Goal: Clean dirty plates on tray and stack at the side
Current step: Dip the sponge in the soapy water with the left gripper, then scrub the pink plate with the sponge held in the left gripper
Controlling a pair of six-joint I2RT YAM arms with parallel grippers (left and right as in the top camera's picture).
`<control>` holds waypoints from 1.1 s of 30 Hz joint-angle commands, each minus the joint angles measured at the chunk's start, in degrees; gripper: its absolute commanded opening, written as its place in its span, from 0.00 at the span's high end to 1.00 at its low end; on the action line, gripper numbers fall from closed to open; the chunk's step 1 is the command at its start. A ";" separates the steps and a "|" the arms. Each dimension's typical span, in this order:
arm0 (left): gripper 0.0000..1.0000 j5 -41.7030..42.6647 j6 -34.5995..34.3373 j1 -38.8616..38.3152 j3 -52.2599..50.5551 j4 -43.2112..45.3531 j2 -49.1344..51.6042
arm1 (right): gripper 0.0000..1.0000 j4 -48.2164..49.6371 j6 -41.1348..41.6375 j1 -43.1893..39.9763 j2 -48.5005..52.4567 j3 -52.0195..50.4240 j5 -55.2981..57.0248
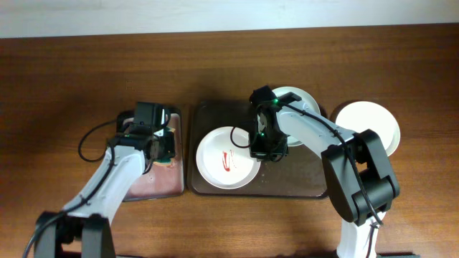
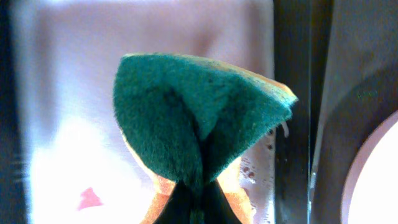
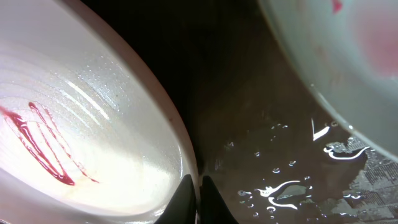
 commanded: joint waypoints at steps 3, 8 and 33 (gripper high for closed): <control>1.00 10.71 -0.55 1.77 1.01 0.37 1.68 | 0.96 -0.68 -0.44 0.35 0.42 -0.11 0.74; 1.00 15.32 0.28 1.75 1.01 1.86 1.68 | 0.96 -0.74 -0.44 0.35 0.42 -0.11 0.74; 1.00 22.86 -26.99 -13.51 6.45 0.83 7.39 | 0.96 -0.70 -0.42 0.35 0.42 -0.11 0.70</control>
